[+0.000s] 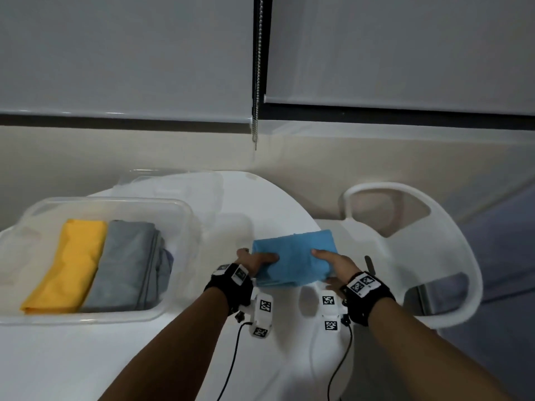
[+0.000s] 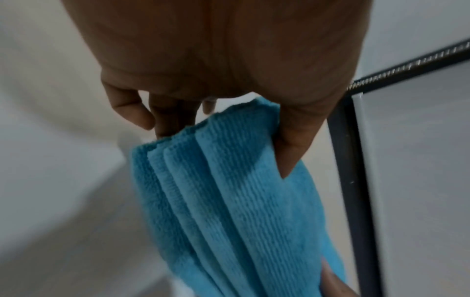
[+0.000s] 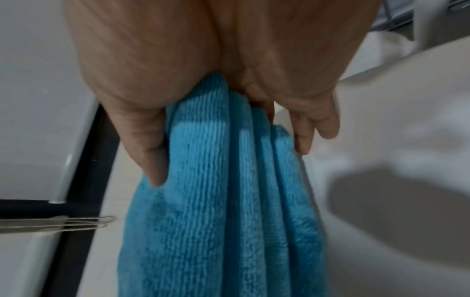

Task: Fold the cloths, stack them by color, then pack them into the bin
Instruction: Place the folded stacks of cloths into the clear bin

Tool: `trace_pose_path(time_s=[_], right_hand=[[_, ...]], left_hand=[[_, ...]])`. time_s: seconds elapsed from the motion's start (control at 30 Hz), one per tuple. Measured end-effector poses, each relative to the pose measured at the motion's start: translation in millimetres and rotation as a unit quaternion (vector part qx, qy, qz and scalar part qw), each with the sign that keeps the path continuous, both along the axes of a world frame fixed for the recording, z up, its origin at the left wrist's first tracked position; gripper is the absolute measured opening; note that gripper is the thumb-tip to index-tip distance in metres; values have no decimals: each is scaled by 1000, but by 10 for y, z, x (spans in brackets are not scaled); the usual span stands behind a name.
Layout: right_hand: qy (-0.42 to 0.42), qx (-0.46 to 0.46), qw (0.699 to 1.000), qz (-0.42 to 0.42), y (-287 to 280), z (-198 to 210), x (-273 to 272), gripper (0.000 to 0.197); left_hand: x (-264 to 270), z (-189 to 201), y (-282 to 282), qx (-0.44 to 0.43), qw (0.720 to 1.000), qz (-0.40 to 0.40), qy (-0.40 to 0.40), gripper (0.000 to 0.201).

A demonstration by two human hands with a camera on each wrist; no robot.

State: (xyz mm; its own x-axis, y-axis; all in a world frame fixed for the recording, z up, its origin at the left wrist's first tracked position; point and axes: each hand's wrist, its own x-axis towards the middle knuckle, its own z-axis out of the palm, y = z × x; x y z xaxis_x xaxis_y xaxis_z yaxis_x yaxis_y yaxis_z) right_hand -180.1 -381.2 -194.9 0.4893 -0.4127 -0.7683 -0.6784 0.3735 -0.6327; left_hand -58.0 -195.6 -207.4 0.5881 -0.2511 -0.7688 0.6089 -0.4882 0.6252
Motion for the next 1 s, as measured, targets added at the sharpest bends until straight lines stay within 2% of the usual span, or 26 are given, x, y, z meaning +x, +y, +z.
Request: trace_pose_path(time_s=[0.1,0.17,0.23,0.37,0.43,0.47,0.57,0.6,0.7,0.77,0.87,0.93,1.0], right_hand=[[-77,40,996,-27,9,367,115,40],[-148,65,986,-37,-14,691,265,51],[-213,59,975,-13,-14,1038,448,59],[-312,71,946,52,302,1774,871,47],[-339,59,933,101,579,2028,1100,46],[-341,49,930,128,737,2102,1226,49],[-322,28,923,209,1260,2168,1572,62],[-305,22,925,226,1439,2142,1671,65],[-231,-38,928,290,1965,1968,1896,57],[-168,-90,915,356,2225,1792,2027,53],[-91,-156,889,421,2438,1577,2169,53],[-56,-179,883,431,2501,1483,2238,49],[-24,-199,871,449,2540,1419,2300,46]], left_hand=[[-122,414,49,-105,993,31,33,84],[-147,753,93,-166,985,39,20,82],[-114,1121,202,-208,977,39,-32,79],[49,1844,732,-275,955,37,-107,41],[238,2010,1130,-293,945,38,-139,35],[347,2036,1349,-286,945,37,-154,41],[659,1939,2022,-230,963,28,-137,94],[739,1855,2215,-200,973,11,-118,98],[846,1671,2571,-93,985,-133,-54,90],[908,1595,2627,-9,969,-246,-34,87],[992,1486,2561,78,924,-373,-11,78],[1037,1430,2491,86,911,-404,5,75],[1043,1385,2441,75,913,-400,17,49]])
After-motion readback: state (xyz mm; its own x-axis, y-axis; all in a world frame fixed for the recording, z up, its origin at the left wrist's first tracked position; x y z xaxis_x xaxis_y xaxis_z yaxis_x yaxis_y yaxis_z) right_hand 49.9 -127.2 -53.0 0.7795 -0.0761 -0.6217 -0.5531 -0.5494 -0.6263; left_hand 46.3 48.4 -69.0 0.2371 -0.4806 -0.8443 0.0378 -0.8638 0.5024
